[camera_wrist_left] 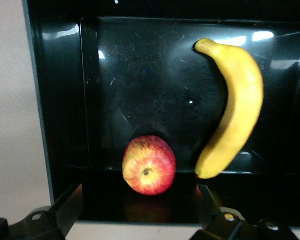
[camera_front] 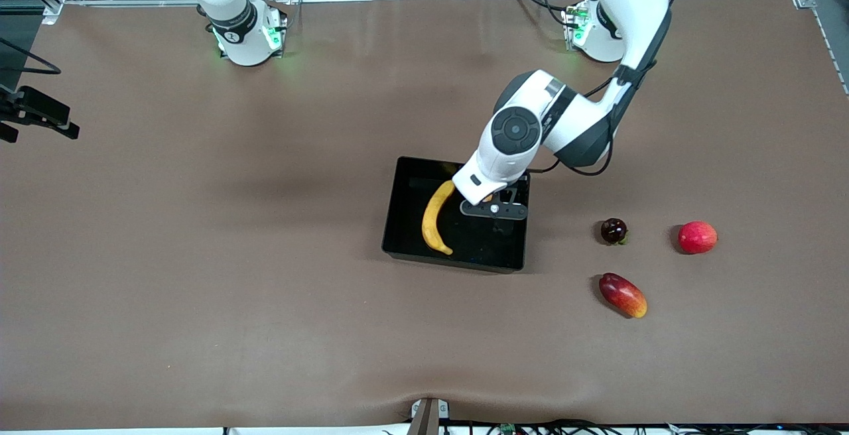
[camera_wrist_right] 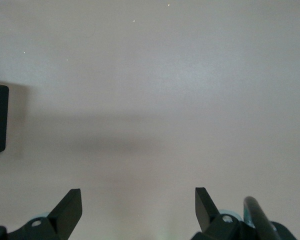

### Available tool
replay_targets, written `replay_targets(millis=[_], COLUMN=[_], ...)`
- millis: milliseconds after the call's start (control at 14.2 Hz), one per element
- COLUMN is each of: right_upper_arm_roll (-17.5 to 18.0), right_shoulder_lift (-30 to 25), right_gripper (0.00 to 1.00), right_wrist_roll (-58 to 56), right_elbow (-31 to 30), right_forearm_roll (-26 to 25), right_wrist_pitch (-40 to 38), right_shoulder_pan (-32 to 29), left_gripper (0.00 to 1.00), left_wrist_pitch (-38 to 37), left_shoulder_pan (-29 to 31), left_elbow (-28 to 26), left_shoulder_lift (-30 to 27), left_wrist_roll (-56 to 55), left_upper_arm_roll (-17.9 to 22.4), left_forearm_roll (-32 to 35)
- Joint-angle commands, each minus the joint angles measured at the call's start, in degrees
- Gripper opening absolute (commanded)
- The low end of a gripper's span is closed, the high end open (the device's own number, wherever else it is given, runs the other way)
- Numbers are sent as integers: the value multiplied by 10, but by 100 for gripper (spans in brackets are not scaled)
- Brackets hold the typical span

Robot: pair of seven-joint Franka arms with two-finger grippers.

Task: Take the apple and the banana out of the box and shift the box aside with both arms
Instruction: 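Lower the left gripper into the tray and grasp the red apple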

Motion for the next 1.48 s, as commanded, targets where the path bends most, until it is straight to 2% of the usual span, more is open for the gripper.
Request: replay_targets(millis=[0,352,774,985,1056,1126,1267,1337,1407], right_upper_arm_roll=[7,6,7,7,7,7,7,7,7], right_shoulder_lift=[2,2,2,2,2,2,2,2,2], right_gripper=[100,100,100,100,100,100,100,100,100], right_wrist_roll=[0,0,0,0,0,0,0,0,0], right_elbow=[7,7,7,7,7,7,7,7,7], right_forearm_roll=[-5,-5,-5,-4,-5,-5,-4,-4,-4], right_wrist_pitch=[0,0,0,0,0,0,0,0,0], right_shoulder_pan=[-3,-5,-4,-5,-6,-6,-6,-6,-6], left_gripper=[100,100,100,90,85,72,28,10,0], left_wrist_pitch=[22,67,68,62,60,50,28,23,22], left_shoulder_pan=[-15,-26,-25,-26,-26,-26,-26,-25,-24], left_elbow=[8,6,-14,-17,-19,-19,-17,-14,-12], left_shoulder_lift=[38,85,87,86,86,85,80,79,74], left_wrist_roll=[-46,-65,-63,-64,-64,-61,-56,-54,-53], left_upper_arm_roll=[2,2,2,2,1,1,1,1,1], left_forearm_roll=[33,47,70,70,69,70,69,69,69])
